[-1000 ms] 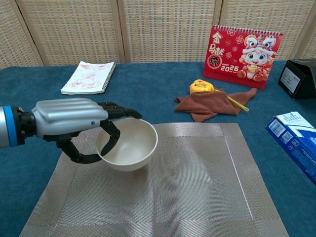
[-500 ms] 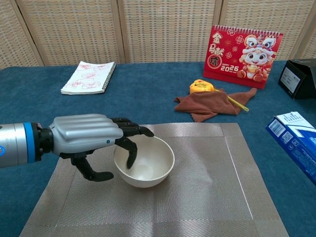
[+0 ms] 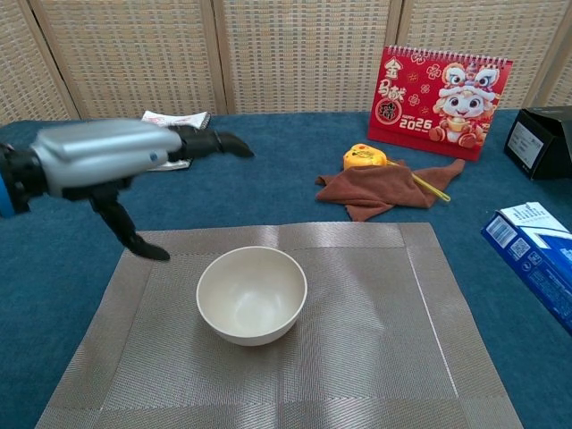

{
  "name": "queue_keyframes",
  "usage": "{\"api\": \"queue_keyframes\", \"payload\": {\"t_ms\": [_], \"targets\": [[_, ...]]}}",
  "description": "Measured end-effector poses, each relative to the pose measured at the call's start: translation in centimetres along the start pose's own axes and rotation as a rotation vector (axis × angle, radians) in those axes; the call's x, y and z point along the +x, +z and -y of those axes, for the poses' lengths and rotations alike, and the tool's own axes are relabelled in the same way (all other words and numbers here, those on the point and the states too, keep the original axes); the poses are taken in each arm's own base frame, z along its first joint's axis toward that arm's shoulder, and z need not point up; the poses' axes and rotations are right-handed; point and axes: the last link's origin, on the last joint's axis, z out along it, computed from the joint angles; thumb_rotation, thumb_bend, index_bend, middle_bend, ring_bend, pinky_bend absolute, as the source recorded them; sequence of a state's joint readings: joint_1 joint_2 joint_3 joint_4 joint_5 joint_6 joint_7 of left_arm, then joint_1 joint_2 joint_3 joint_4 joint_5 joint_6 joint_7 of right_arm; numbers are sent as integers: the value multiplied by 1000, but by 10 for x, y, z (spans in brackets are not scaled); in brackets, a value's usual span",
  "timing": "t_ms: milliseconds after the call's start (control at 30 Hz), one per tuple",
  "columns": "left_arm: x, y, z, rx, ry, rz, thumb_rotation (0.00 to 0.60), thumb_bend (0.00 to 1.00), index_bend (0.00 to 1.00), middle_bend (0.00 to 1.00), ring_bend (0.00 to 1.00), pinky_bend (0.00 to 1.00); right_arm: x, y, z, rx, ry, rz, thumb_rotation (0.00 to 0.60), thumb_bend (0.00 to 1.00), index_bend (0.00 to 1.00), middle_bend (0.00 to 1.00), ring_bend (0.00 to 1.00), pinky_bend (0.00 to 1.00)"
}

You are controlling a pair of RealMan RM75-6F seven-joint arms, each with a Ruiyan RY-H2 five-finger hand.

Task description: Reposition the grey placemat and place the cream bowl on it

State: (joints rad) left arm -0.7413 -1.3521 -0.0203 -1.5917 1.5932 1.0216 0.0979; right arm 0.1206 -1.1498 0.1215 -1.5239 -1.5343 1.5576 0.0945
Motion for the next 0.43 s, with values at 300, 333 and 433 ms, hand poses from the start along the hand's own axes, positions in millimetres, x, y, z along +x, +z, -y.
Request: {"api": "queue_keyframes", "payload": {"t_ms": [300, 333, 433], "targets": [[36, -83, 75, 528, 31, -224, 600, 0, 0, 0, 0, 0, 0, 1, -2, -9, -7, 6, 600, 0, 0, 0, 0, 0], [37, -96, 80, 590, 37, -234, 600, 0, 0, 0, 0, 0, 0, 1, -2, -10, -9, 6, 600, 0, 0, 0, 0, 0], [36, -133, 88, 741, 50, -249, 600, 0, 0, 0, 0, 0, 0, 1, -3, -13, -16, 8, 600, 0, 0, 0, 0, 0]]}}
